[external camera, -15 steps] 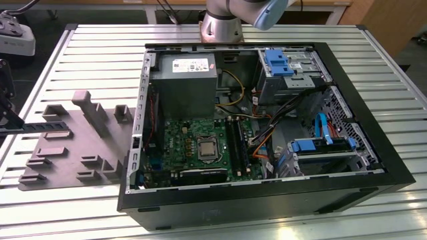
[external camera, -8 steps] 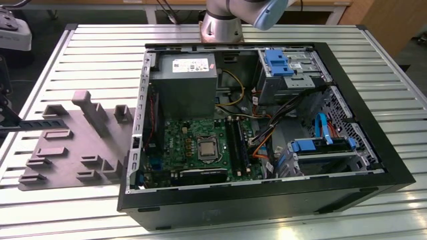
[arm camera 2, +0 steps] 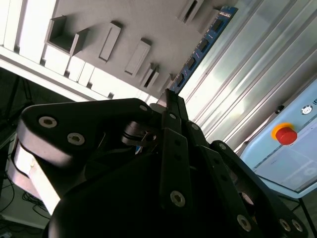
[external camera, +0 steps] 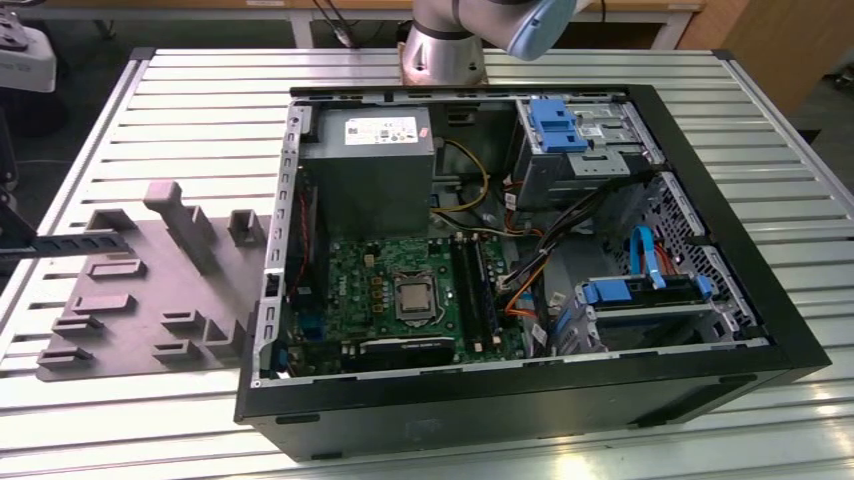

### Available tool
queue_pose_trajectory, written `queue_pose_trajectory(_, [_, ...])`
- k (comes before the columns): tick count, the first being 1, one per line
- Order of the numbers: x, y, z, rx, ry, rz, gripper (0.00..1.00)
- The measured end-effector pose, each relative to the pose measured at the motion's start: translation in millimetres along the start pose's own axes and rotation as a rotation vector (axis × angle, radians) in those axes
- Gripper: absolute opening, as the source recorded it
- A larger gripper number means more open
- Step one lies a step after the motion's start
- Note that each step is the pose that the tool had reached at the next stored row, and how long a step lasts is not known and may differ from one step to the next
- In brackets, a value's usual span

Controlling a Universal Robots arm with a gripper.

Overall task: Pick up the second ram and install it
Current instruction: 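Pick up the second ram and move it above second insertion slot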

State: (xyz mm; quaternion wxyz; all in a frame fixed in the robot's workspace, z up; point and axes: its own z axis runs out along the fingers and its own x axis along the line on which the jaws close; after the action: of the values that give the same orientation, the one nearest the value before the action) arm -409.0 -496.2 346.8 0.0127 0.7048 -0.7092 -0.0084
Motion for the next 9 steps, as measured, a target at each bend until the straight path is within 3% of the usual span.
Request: queue_pose_trajectory(9, [0.0,0.3,-8.7,0.0004,-0.0005,0.000,0.11])
